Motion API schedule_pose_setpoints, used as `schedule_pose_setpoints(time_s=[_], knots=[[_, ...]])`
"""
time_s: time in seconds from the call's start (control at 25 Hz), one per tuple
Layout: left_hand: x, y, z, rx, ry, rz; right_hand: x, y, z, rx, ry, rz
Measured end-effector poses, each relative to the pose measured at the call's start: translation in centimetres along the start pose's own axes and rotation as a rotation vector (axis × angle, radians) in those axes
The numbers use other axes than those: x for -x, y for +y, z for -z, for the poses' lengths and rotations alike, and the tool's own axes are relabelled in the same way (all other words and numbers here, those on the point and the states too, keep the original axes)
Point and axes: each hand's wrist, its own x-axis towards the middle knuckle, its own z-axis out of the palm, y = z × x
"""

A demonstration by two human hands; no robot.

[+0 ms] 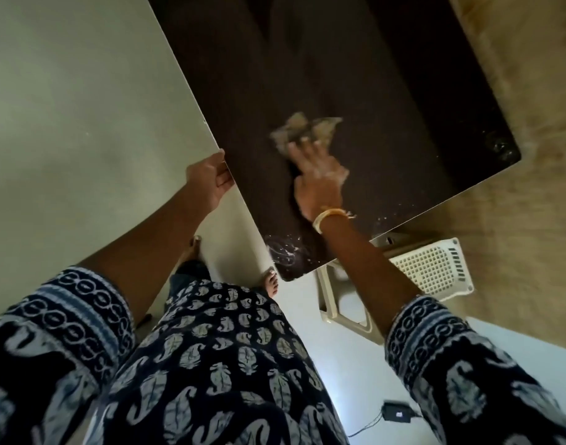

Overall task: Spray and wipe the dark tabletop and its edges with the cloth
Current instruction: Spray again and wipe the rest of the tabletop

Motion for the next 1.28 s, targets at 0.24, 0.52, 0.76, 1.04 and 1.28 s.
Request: schedule_pose_setpoints(time_s=[0.24, 0.52, 0.76, 1.04, 1.28], knots=[[1.6, -3.9, -0.1, 0.010, 0.078, -0.071, -1.7, 8.2, 1.5, 0.073, 0.004, 0.241], [1.7, -4.2, -0.6, -0.051, 0.142, -0.108, -3.1, 19.9, 6.1, -0.012, 0.120, -0.690], [2.1, -4.4, -0.5, 0.011, 0.132, -0.108, -1.8, 5.7, 0.5, 0.070, -0.009, -0.160], [1.1, -4.1, 0.4, -0.419, 0.285, -0.319, 2.5, 2.3, -1.0, 0.026, -0.069, 0.356], [2.4, -4.2, 0.7, -0.799, 0.422, -0.615, 1.4, 14.2, 3.6, -0.024, 0.072, -0.484]])
